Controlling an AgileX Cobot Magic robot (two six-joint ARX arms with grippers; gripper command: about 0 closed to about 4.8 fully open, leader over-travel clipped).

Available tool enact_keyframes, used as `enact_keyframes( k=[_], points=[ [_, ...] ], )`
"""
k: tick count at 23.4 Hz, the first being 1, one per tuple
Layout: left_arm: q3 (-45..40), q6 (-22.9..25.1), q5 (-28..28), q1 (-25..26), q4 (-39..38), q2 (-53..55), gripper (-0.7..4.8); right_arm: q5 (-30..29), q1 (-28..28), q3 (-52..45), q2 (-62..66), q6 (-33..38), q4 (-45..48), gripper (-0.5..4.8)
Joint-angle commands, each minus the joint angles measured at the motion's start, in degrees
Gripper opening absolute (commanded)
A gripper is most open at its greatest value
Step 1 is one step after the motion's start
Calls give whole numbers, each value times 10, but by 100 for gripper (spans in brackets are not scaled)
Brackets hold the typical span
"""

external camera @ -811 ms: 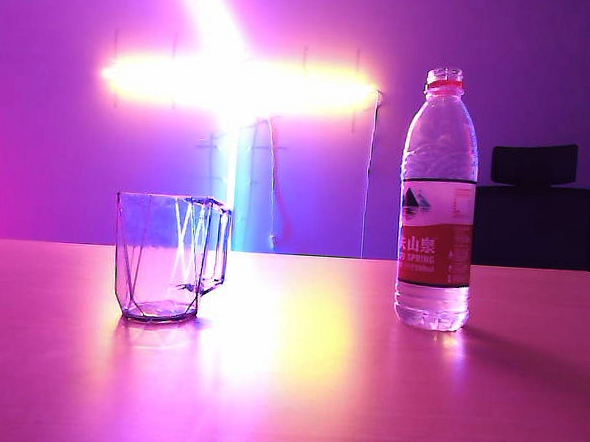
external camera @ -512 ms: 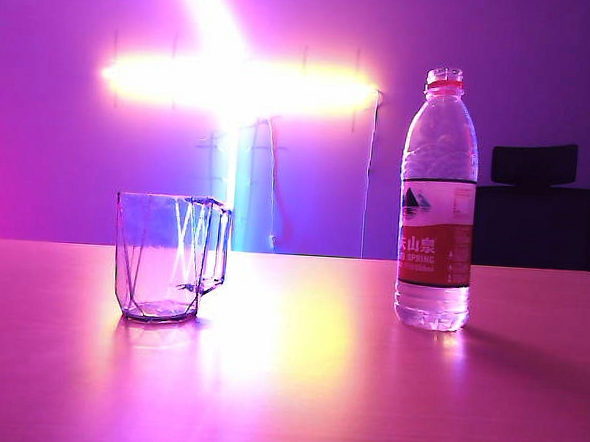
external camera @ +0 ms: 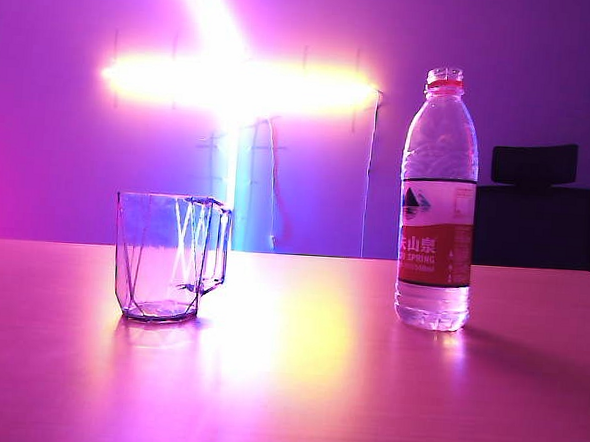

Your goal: Pick up the mineral water bottle on the table and pour water into the mug until it's half full.

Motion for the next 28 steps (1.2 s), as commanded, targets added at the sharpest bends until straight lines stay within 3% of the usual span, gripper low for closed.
enact_keyframes(
  k=[1, 6, 9, 12, 14, 15, 16, 17, 20, 22, 28],
  points=[
    [2, -1, 4, -88, 3, 9, -2, -35, 0, -2, -1, 83, 40, 8],
    [2, -1, 5, -168, 3, 24, -2, -96, 0, 19, 1, 88, 41, 29],
    [2, -1, 5, -195, 3, 32, -2, -98, 0, 47, 1, 87, 8, 38],
    [2, -1, 4, -204, 3, 32, -2, -99, 1, 73, 3, 85, -7, 129],
    [2, -1, 4, -204, 3, 32, -2, -103, 1, 75, 14, 83, -5, 221],
    [2, -1, 4, -204, 3, 32, -2, -103, 1, 75, 26, 83, -4, 300],
    [2, -1, 4, -204, 3, 32, -2, -106, 1, 75, 57, 82, 2, 451],
    [2, -1, 4, -204, 3, 32, -2, -112, 1, 75, 82, 75, 11, 479],
    [2, -1, 4, -204, 3, 32, -2, -166, 21, 75, 215, -8, 101, 479],
    [2, -1, 4, -204, 3, 32, -2, -166, 56, 75, 313, -52, 186, 479],
    [2, -1, 4, -204, 3, 32, -2, -143, 111, 82, 654, -74, 535, 479]
  ],
)
